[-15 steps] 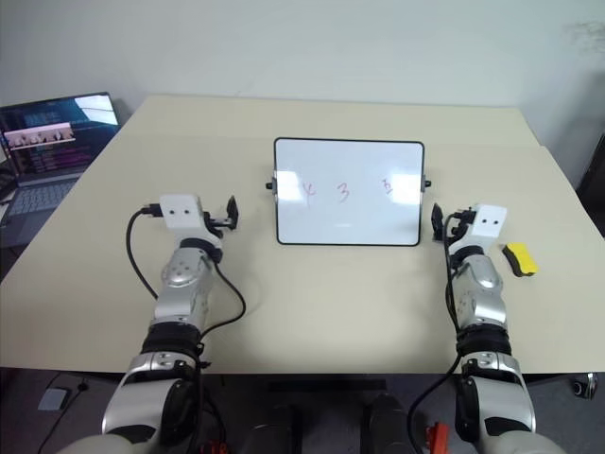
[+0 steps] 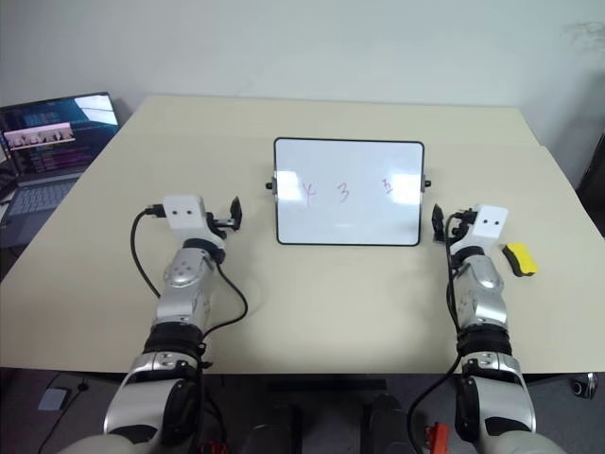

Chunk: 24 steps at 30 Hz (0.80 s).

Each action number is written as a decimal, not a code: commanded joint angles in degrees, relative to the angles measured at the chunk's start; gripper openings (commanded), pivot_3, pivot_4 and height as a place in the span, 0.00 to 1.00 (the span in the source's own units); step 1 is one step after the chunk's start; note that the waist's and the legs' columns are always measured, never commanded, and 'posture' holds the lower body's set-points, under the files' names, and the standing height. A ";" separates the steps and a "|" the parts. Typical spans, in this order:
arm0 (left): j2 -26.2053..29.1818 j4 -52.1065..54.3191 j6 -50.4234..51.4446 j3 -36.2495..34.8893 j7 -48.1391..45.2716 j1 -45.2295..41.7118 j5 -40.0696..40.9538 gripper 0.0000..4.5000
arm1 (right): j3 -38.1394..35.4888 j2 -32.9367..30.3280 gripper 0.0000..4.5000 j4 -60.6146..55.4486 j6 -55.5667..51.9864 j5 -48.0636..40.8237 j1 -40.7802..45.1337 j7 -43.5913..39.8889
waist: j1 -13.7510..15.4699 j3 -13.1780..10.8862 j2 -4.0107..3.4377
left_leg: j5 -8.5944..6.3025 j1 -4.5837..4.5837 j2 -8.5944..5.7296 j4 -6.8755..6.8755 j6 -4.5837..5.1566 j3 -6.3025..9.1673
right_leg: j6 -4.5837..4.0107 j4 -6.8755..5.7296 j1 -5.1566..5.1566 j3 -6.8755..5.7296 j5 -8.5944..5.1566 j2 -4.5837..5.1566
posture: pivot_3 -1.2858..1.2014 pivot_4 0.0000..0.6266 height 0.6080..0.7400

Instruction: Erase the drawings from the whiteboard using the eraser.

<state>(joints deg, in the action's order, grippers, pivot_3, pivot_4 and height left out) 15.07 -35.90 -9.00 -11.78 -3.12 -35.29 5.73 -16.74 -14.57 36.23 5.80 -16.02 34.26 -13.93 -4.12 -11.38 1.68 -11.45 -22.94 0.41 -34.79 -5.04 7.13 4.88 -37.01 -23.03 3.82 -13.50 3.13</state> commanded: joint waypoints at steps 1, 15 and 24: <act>0.29 0.85 -0.86 -0.30 -0.19 -1.36 0.23 1.00 | -0.74 -0.71 0.99 -3.05 0.18 -0.84 0.18 -0.39 | 0.00 0.00 0.00 | 0.00 0.00 0.00 0.00 0.00 0.00 | 0.00 0.00 0.00 0.00 0.00 0.00 | 0.52 0.24 1.00; 0.86 0.69 1.17 0.25 -1.95 -2.99 0.11 1.00 | -0.73 -1.00 0.99 -7.02 -1.02 -1.30 -1.87 0.23 | 0.01 0.00 0.00 | 0.00 -0.01 0.00 0.01 0.00 -0.02 | 0.00 0.00 -0.02 0.02 0.00 0.00 | 0.52 0.24 1.00; 4.06 9.41 7.19 -0.28 -5.97 -2.35 1.77 1.00 | -0.38 -3.91 0.99 -17.07 -7.33 -2.21 -4.18 -1.01 | 0.01 -0.02 -0.02 | 0.00 -0.03 0.00 0.02 0.00 -0.04 | 0.01 0.00 -0.06 0.05 0.00 0.00 | 0.52 0.24 1.00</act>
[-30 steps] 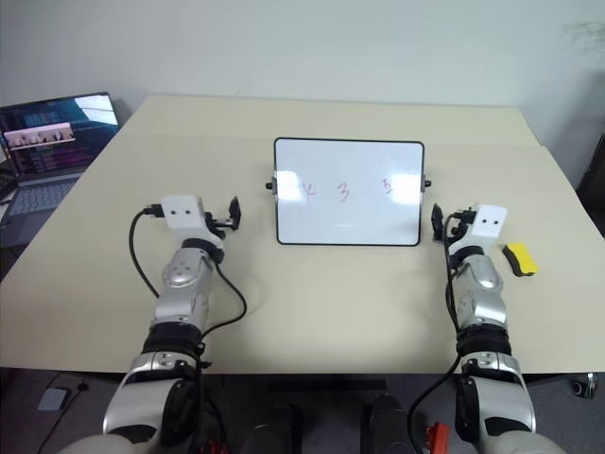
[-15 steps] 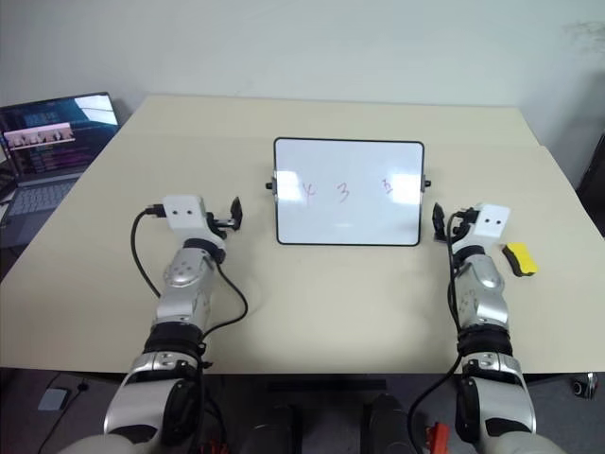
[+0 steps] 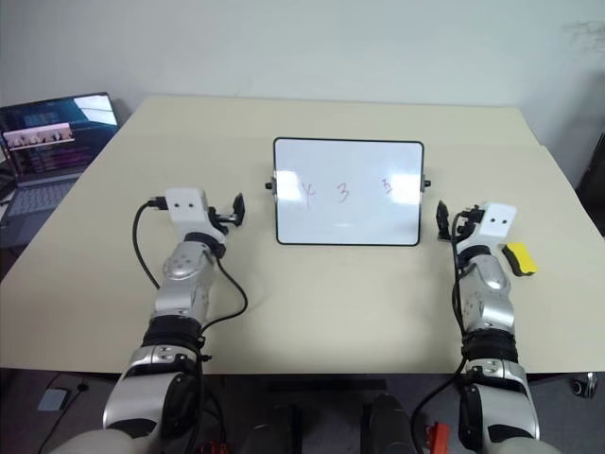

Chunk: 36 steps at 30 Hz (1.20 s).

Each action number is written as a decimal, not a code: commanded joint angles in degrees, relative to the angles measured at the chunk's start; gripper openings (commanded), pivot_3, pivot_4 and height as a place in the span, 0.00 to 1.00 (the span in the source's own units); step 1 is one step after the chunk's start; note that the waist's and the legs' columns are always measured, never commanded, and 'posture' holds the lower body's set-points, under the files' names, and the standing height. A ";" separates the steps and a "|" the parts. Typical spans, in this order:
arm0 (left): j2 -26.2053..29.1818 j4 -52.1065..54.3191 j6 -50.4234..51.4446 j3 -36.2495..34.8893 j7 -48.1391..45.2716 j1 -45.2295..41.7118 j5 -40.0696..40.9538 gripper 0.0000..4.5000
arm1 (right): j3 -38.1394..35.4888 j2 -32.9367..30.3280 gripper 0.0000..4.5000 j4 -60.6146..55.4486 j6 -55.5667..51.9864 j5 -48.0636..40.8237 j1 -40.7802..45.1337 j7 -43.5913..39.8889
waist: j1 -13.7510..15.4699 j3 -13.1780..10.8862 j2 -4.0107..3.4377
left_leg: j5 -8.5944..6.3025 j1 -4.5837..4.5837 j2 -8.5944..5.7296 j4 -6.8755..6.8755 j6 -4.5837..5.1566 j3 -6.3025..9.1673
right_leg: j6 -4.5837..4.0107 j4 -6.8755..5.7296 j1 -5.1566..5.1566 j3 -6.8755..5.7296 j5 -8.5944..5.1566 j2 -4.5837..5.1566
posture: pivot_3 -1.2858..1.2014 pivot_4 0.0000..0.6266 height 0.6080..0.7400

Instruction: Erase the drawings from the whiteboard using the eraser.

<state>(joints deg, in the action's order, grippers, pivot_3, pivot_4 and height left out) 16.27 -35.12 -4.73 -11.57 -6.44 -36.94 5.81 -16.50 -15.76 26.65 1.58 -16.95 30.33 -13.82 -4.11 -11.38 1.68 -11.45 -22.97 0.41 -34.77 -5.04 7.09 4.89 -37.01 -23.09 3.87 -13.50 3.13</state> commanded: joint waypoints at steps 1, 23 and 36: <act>4.47 12.63 4.98 -0.46 -4.96 -1.08 2.69 1.00 | -0.97 -4.55 0.99 -10.57 -5.60 -1.94 -0.37 -1.88 | -0.02 -0.05 -0.03 | 0.00 -0.05 0.00 0.00 0.00 -0.01 | 0.00 -0.01 -0.06 0.02 0.00 0.00 | 0.52 0.24 1.00; 8.11 37.15 42.75 20.21 -43.98 -7.46 24.01 1.00 | -6.57 -34.51 0.99 -4.83 -41.94 -8.35 -4.16 -18.25 | 0.52 -0.10 -0.13 | -0.01 -0.01 0.05 -0.07 0.01 -0.29 | 0.23 0.06 -0.04 0.22 -0.18 -0.02 | 0.52 0.24 1.00; -0.75 31.95 39.49 27.70 -46.16 -7.44 18.14 1.00 | -3.24 -32.03 0.99 -4.17 -41.32 -5.84 -6.49 -19.00 | 0.47 -0.10 -0.21 | -0.01 0.02 0.06 -0.10 0.01 -0.43 | 0.29 0.07 -0.06 0.33 -0.19 -0.02 | 0.52 0.24 1.00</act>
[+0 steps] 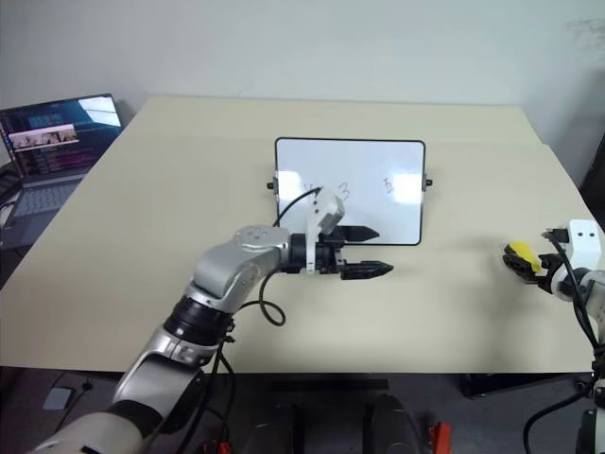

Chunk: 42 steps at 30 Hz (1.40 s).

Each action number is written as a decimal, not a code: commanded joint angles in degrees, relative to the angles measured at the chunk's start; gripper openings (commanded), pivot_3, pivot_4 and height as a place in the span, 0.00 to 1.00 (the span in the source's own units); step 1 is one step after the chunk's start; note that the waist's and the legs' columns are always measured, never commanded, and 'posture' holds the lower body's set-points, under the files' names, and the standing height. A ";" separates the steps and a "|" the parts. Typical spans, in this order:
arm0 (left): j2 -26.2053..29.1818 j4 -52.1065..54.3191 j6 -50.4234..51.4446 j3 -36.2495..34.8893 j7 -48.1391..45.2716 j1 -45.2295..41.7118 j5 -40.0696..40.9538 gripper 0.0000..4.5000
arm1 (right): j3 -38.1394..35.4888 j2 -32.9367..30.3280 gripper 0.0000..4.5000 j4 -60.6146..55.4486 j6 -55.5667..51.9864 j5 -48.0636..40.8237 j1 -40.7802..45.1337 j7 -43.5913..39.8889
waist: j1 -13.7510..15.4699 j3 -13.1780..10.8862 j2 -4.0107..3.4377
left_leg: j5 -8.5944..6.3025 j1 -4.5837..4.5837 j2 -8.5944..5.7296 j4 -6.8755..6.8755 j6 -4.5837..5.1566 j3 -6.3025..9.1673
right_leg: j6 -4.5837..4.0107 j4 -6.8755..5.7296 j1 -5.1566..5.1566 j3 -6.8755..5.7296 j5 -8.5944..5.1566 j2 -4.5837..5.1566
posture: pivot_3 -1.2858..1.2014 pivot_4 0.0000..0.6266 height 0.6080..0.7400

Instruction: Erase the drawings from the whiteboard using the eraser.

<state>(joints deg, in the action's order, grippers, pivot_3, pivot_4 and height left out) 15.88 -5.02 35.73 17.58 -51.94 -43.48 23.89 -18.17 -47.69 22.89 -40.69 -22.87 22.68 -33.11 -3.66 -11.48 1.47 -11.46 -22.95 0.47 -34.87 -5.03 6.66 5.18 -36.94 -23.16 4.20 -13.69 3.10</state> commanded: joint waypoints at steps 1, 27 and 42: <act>-0.27 2.01 -0.96 -1.48 -0.80 -0.81 0.06 1.00 | -1.58 0.12 0.99 0.18 1.15 0.19 1.48 0.29 | 0.06 0.00 0.00 | 0.00 -0.01 0.00 0.00 0.00 0.00 | 0.00 0.00 0.00 0.00 0.00 0.00 | 0.52 0.24 1.00; -0.31 5.26 0.03 -1.89 -3.36 0.09 1.65 1.00 | -1.21 2.52 0.25 9.98 6.30 2.62 6.28 0.87 | 0.25 0.00 0.00 | 0.00 -0.01 0.00 0.00 0.00 -0.01 | 0.01 0.01 0.00 0.01 0.00 0.00 | 0.52 0.24 1.00; 11.37 6.00 -5.43 -19.97 9.07 6.73 -2.15 1.00 | 6.77 8.35 0.25 -27.34 -7.07 -3.69 17.95 3.61 | -1.59 -0.13 -0.33 | 0.00 0.08 0.12 0.02 0.00 -0.01 | 0.00 -0.07 -0.03 0.01 0.00 -0.06 | 0.52 0.24 1.00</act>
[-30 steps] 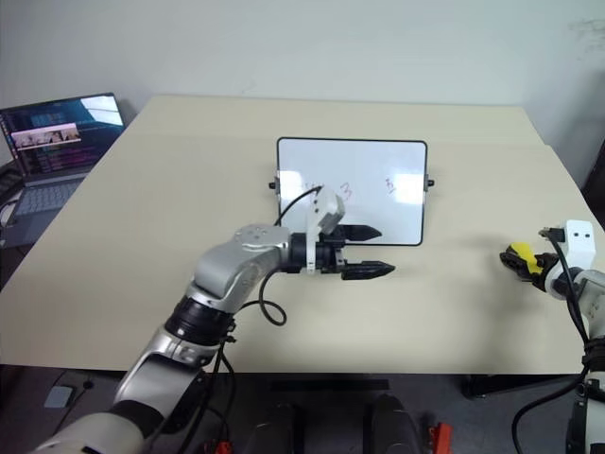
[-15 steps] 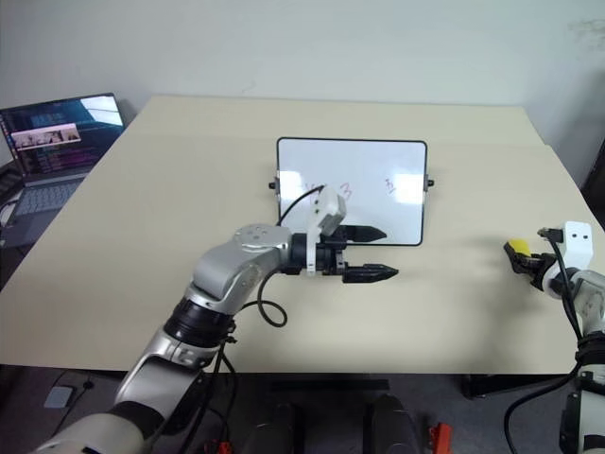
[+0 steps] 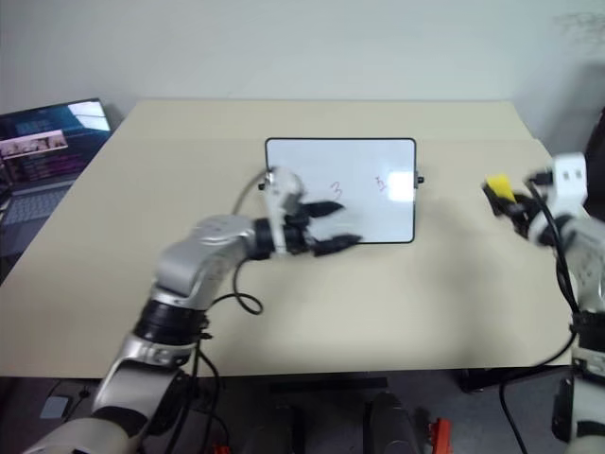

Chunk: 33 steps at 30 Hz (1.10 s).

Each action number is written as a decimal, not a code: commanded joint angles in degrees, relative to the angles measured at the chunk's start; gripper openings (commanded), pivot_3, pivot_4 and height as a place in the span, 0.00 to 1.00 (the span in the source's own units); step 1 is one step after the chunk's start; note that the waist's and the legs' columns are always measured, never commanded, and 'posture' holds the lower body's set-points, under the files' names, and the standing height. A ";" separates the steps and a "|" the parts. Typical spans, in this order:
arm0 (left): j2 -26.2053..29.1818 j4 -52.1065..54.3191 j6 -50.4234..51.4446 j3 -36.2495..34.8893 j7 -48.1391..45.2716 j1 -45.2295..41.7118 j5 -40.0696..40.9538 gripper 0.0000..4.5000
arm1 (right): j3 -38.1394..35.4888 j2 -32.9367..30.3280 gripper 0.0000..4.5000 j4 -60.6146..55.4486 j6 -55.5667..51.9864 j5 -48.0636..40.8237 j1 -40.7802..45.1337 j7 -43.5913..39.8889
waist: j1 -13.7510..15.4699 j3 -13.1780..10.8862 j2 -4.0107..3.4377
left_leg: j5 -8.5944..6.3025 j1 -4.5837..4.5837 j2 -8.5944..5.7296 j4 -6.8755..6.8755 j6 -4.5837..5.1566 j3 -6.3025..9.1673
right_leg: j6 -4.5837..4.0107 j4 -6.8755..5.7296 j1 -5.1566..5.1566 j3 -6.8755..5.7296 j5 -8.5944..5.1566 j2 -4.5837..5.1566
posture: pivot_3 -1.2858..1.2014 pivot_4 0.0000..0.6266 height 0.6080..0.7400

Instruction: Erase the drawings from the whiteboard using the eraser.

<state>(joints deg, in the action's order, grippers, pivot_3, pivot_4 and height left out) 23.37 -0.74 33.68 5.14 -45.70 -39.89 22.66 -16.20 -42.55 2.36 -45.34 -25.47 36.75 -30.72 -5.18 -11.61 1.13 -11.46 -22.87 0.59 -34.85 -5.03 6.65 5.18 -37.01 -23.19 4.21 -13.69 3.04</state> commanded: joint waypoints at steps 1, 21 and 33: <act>6.09 1.41 -4.14 -10.61 3.61 5.39 -1.09 1.00 | 7.87 6.01 0.25 -7.73 -2.52 -0.62 6.45 1.82 | -0.44 0.01 0.01 | 0.00 0.01 0.04 0.00 0.00 -0.01 | 0.00 0.01 0.00 0.00 0.00 -0.02 | 0.52 0.24 1.00; 8.48 12.81 -0.44 -15.48 7.25 18.73 3.24 1.00 | 31.96 33.69 0.25 18.25 25.55 22.00 19.72 5.08 | 1.91 0.00 0.13 | -0.01 -0.18 0.00 0.04 -0.03 0.25 | -0.38 0.00 -0.11 -0.25 0.17 0.01 | 0.52 0.24 1.00; 16.64 12.73 7.59 -13.70 1.63 11.72 6.81 1.00 | 31.53 40.61 0.25 50.94 43.64 31.58 33.88 9.20 | 0.26 -0.01 0.12 | -0.01 -0.14 0.01 0.13 -0.03 0.25 | -0.40 -0.03 -0.12 -0.24 0.16 -0.01 | 0.52 0.24 1.00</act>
<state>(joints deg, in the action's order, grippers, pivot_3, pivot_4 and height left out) 38.94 11.75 41.88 -8.11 -43.46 -26.98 29.94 15.93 -2.39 52.35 -4.67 5.55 68.16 -22.21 -4.92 -11.62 1.25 -11.47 -23.01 0.59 -34.72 -5.06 6.89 4.78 -37.04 -23.31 3.97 -13.54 3.03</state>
